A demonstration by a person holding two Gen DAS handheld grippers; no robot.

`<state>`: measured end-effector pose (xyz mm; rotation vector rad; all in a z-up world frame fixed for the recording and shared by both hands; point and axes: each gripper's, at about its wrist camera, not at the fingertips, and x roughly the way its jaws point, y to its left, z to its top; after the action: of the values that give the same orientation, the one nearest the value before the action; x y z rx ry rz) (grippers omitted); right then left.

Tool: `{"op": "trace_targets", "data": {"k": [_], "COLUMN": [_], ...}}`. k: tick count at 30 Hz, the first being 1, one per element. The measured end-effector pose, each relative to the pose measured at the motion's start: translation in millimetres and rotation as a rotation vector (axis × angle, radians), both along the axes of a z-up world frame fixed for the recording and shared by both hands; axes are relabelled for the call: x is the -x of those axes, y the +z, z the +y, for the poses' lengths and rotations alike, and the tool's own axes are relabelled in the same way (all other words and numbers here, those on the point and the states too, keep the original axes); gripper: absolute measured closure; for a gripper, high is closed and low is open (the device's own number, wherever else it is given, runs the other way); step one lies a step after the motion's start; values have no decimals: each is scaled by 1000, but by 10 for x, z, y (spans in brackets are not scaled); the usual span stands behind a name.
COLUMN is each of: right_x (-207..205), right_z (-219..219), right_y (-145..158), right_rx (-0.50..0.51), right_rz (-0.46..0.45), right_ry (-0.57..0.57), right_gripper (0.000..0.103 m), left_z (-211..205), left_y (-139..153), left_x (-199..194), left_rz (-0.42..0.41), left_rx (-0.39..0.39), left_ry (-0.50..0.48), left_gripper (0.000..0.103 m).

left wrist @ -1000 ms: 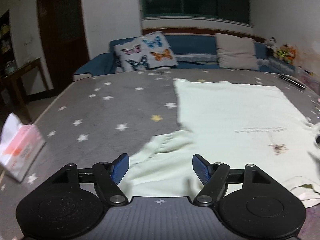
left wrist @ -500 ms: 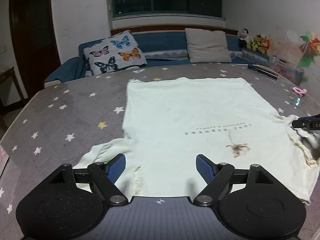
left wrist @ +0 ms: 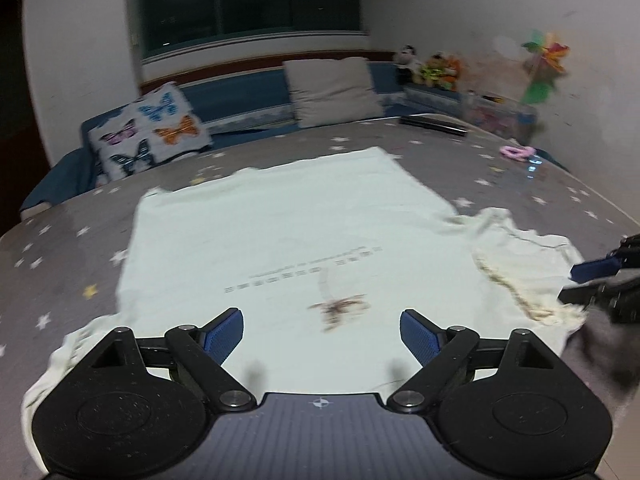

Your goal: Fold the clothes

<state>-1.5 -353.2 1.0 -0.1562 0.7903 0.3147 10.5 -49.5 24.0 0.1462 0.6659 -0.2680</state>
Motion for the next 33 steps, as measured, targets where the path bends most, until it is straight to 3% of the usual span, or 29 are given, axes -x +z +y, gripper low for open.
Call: {"op": "trace_targets", "data": {"k": [18, 30, 33], "right_x": [70, -155, -286], "right_z": [-217, -281, -204], "right_y": [133, 29, 104], "right_rx": [-54, -78, -79], "right_rz": [-83, -54, -85], "right_ry": [-23, -34, -8], "right_gripper": [62, 63, 63], "left_z": [-1174, -1339, -1353], "left_y": [-252, -384, -391], "left_x": [77, 132, 136], "left_rz": [2, 13, 15], "left_rx": [-106, -150, -152], "left_ry": [-279, -338, -343], "left_gripper": [13, 13, 13]}}
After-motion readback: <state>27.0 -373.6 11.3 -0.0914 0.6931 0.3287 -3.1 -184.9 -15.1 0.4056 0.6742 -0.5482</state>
